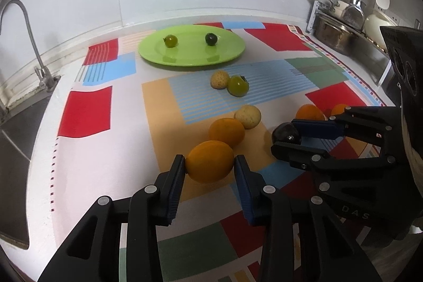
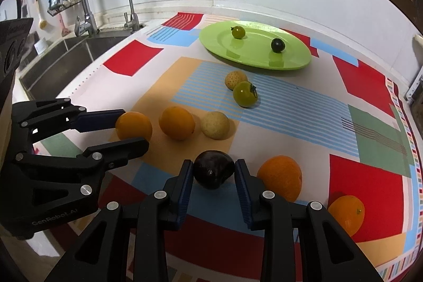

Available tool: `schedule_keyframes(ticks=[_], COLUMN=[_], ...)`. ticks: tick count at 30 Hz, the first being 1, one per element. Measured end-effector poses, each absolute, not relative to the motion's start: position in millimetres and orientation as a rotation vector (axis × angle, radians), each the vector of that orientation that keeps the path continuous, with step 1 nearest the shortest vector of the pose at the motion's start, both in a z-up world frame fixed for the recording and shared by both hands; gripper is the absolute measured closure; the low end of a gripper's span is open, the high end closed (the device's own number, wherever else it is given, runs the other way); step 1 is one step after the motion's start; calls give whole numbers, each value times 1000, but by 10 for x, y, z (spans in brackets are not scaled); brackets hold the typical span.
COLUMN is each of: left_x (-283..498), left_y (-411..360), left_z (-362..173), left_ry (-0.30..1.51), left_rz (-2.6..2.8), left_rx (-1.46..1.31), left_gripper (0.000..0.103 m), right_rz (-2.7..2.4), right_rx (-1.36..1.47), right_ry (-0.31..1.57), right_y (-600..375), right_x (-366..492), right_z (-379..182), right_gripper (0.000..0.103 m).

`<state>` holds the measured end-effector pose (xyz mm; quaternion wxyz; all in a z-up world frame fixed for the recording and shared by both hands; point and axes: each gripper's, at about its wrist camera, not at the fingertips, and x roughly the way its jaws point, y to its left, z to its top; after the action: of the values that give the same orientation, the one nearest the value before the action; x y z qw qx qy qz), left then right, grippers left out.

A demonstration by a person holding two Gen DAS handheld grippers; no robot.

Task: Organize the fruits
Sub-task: 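Grasp an orange with the left tool while the right tool grasps another dark plum, then carry the orange and plum over the green plate and open both tools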

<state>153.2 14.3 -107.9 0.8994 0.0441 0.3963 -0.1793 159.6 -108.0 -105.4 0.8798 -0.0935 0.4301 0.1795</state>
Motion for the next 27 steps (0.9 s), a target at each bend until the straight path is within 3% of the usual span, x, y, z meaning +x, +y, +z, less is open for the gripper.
schedule_keyframes(ticks=[27], left_x=[1555], left_y=[77], left_z=[-244], left_ry=[654], left_rz=[-313], left_rx=[69], left_gripper=[65], right_rz=[407], right_rx=[-94], right_ry=[728], right_y=[-1277], right_x=[1669], right_z=[-234], right_gripper=[70])
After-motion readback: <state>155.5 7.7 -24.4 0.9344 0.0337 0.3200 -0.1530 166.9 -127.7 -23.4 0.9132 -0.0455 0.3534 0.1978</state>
